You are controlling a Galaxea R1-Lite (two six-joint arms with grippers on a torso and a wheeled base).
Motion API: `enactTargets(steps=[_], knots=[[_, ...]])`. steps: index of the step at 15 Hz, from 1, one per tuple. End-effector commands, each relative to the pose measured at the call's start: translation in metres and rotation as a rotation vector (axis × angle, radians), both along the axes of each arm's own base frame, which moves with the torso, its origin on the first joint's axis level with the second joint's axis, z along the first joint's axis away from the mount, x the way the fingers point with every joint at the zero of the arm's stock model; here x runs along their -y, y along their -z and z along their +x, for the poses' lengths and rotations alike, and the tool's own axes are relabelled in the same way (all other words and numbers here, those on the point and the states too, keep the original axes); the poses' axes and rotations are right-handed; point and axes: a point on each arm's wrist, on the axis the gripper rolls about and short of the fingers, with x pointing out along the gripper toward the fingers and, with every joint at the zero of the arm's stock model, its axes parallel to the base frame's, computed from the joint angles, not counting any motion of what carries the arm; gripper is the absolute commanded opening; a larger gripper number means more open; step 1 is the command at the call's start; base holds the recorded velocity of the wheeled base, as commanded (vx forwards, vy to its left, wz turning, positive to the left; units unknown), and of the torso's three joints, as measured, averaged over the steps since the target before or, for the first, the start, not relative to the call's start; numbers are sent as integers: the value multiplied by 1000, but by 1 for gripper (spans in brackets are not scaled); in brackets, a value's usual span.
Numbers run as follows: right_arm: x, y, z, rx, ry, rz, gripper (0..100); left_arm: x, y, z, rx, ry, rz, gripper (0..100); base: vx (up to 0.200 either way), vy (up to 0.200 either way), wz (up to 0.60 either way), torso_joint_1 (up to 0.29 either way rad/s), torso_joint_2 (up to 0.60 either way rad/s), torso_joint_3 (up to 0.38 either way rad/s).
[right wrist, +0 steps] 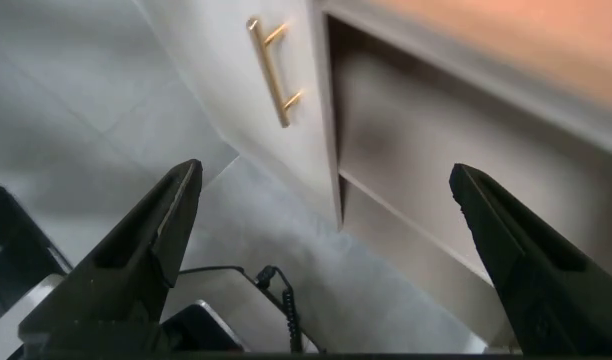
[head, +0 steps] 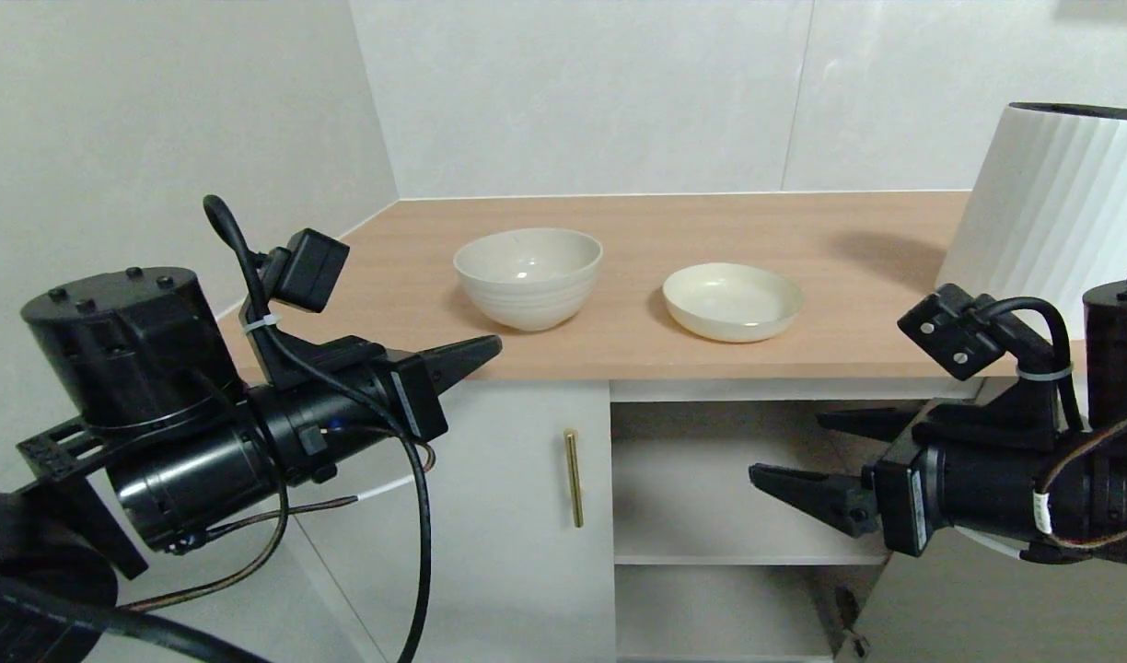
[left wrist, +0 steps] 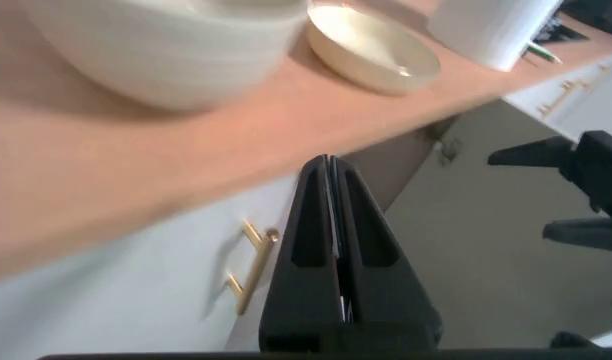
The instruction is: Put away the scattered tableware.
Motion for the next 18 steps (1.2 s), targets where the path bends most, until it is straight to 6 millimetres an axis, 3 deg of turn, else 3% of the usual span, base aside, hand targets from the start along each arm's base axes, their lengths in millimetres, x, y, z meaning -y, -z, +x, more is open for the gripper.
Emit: enactTargets(steps=[1, 15, 18], knots=[[-1, 0, 0, -1, -1, -1, 100, 0, 1, 0, -3, 0, 0, 0, 0, 0, 0, 144, -447, -339], [-4, 3, 8, 5, 1, 6, 100, 1, 0, 3, -2, 0, -1, 0, 0, 0, 0, 151, -421, -277], [-14, -11, 39, 103, 66, 74, 100, 0, -17, 10, 44, -16, -24, 0, 0, 0, 0, 11, -20, -12]])
